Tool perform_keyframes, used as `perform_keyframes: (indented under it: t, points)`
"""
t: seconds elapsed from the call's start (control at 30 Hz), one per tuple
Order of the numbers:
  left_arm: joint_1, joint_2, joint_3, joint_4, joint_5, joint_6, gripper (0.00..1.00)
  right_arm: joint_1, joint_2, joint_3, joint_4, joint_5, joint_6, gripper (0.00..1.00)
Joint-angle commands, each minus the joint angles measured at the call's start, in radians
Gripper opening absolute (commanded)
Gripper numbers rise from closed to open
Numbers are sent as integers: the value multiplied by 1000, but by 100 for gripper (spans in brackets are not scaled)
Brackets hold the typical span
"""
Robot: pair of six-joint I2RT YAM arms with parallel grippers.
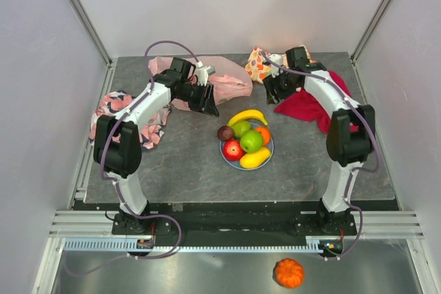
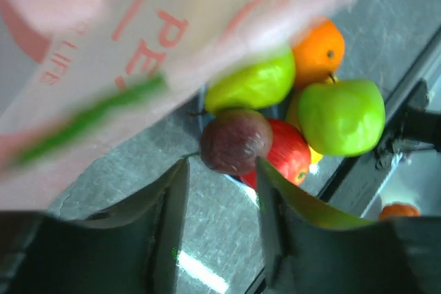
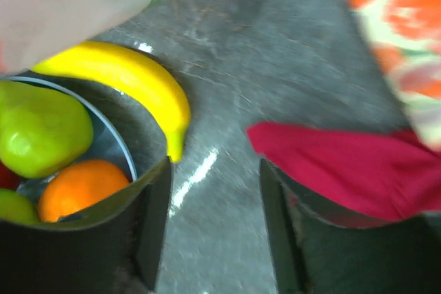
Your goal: Take the fake fruits out of the plastic bag
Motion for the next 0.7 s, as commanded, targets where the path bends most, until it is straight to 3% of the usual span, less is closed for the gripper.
perform_keyframes:
  t: [0.0,0.13,0.67]
  points:
    - [-16,-33,-43,-41,126,47,43,2,157,90,-21,-161,-32,66]
    - [-13,-13,-36,-62,121,103,34,12,237,147,33,-192,-24,70]
    - [-13,25,-24,-96,76,134,41,66,358,215,-17,-261,-125,71]
